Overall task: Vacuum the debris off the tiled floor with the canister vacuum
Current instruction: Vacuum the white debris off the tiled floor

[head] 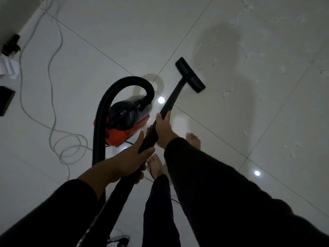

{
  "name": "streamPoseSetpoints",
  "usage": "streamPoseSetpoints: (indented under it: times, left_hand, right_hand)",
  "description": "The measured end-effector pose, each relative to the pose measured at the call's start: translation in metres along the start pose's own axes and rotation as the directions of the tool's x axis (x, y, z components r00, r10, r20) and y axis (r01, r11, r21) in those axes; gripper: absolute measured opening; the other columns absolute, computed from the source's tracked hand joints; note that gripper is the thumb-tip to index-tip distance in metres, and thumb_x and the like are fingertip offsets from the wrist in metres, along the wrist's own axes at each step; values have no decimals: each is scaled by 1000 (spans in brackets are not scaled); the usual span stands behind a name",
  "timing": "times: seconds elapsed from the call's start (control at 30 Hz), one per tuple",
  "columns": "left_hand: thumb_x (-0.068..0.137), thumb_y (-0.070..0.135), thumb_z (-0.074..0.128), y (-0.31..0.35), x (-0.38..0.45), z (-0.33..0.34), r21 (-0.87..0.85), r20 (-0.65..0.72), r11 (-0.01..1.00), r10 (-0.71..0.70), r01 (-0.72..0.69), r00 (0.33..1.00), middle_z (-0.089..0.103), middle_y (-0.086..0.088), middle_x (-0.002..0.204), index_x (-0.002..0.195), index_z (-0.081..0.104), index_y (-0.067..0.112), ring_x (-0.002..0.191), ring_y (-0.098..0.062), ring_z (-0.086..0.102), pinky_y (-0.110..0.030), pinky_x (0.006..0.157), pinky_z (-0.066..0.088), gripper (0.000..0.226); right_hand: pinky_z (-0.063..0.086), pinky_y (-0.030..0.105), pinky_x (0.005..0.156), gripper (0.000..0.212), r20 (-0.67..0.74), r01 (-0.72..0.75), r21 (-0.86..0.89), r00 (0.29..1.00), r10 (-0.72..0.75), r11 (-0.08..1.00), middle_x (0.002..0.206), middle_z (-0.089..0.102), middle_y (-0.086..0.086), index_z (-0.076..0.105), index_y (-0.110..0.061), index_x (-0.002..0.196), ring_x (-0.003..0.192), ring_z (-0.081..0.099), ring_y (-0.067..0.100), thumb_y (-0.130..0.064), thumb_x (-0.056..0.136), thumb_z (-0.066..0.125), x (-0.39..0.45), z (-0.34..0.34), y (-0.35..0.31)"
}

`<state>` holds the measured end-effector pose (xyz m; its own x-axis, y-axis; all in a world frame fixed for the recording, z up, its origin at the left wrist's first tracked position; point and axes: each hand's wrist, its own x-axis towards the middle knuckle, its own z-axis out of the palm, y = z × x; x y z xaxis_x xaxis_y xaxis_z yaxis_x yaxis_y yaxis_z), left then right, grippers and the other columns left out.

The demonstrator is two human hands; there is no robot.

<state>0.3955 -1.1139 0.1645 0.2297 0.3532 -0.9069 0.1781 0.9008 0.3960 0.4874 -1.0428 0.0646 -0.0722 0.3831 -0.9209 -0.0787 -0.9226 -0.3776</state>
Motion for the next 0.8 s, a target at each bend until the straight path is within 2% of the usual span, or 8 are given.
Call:
streamPoseSetpoints:
  times: [0.1,0.13,0.27,0.33,0.47,0.63,0.73,0.8]
  left_hand:
    - [99,32,43,9,2,-2,19,-15,998,58,-58,998,50,-12,74,142,4,55,53,-19,51,-27,48,49,63]
    - [99,29,43,12,2,-1,32,-26,996,78,-78,997,52,-12,74,143,4,53,54,-19,52,-27,48,49,64]
    - [99,20,42,24,-8,2,68,-19,991,116,-114,993,58,-12,80,144,4,49,63,-24,59,-30,55,55,66]
    - [100,25,41,27,-16,0,89,18,992,83,-84,996,60,-13,85,144,0,50,67,-24,64,-29,56,58,65]
    - [99,28,45,24,-22,-6,135,60,990,26,-34,998,56,-15,82,143,-6,54,62,-19,60,-29,53,55,73]
    - [100,24,42,29,-11,-10,140,46,985,96,-102,994,54,-13,76,145,-2,49,57,-17,56,-25,51,53,68]
    - [100,23,41,40,0,-11,136,21,978,156,-157,988,54,-11,72,148,0,44,57,-19,54,-25,51,52,66]
    - [100,24,41,51,8,-12,121,23,978,169,-170,985,54,-9,71,147,0,47,57,-17,55,-26,52,51,67]
  right_hand:
    - [57,32,74,64,78,25,187,996,-40,982,123,57,8,-2,-45,150,85,61,16,-31,103,39,-23,1,9]
    - [56,30,69,64,82,26,228,996,-46,973,123,58,6,1,-46,149,85,62,16,-30,102,40,-30,2,12]
    - [53,25,57,58,52,102,226,992,-117,969,81,58,3,18,-39,149,63,56,13,-18,100,40,-34,5,6]
    - [51,23,54,60,26,91,197,995,-98,976,74,55,2,15,-38,151,57,52,11,-18,100,40,-32,6,-4]
    - [49,27,60,64,-2,15,109,1000,-15,994,76,54,2,6,-44,151,62,52,12,-22,101,40,-30,9,-15]
    - [50,31,64,66,-27,2,39,1000,-1,999,83,54,4,4,-46,150,65,53,14,-23,100,41,-23,13,-31]
    - [52,40,88,66,-4,10,8,1000,-10,1000,128,51,12,2,-43,151,84,53,18,-24,101,40,-21,11,-53]
    - [47,41,93,64,-32,12,-45,999,-13,999,136,46,11,1,-41,152,87,51,19,-22,102,38,-14,11,-69]
